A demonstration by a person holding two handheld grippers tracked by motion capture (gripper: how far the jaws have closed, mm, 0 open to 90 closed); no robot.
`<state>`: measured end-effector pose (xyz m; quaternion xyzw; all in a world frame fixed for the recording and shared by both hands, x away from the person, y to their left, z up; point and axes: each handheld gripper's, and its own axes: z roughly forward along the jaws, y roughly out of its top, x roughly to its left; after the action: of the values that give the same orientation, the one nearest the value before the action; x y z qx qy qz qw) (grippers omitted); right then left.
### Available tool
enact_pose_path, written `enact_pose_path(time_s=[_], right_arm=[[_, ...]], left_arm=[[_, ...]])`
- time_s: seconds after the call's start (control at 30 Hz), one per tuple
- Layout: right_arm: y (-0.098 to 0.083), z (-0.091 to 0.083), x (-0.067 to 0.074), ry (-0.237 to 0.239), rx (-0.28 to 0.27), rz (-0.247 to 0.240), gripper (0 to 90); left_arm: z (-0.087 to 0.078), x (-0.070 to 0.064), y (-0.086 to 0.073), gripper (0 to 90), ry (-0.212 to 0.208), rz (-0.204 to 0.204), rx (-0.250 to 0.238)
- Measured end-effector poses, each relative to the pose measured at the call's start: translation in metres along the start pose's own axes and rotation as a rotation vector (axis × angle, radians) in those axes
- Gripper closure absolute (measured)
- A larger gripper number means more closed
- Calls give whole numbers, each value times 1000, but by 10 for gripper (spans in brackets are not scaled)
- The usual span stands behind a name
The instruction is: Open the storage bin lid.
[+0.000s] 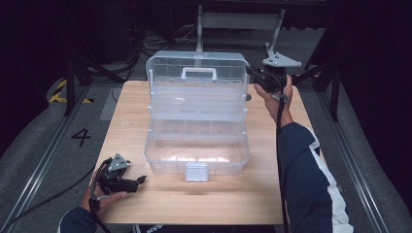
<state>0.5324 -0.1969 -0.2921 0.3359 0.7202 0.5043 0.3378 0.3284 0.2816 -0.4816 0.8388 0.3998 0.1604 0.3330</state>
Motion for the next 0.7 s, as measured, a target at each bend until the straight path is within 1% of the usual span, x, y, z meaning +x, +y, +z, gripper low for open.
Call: enact_pose_path(time_s=[0.1, 0.33, 0.43, 0.7], right_arm=[[0, 5, -3, -3, 6, 11, 832], [-1, 15, -7, -13, 22, 10, 830], [-1, 19, -8, -17, 26, 20, 830], [-2, 27, -11, -21, 44, 28, 829]], left_arm=[[0, 0, 0, 147, -3, -8, 0], [0, 0, 0, 147, -3, -7, 0], [0, 0, 0, 147, -3, -7, 0], [0, 0, 0, 147, -3, -8, 0]])
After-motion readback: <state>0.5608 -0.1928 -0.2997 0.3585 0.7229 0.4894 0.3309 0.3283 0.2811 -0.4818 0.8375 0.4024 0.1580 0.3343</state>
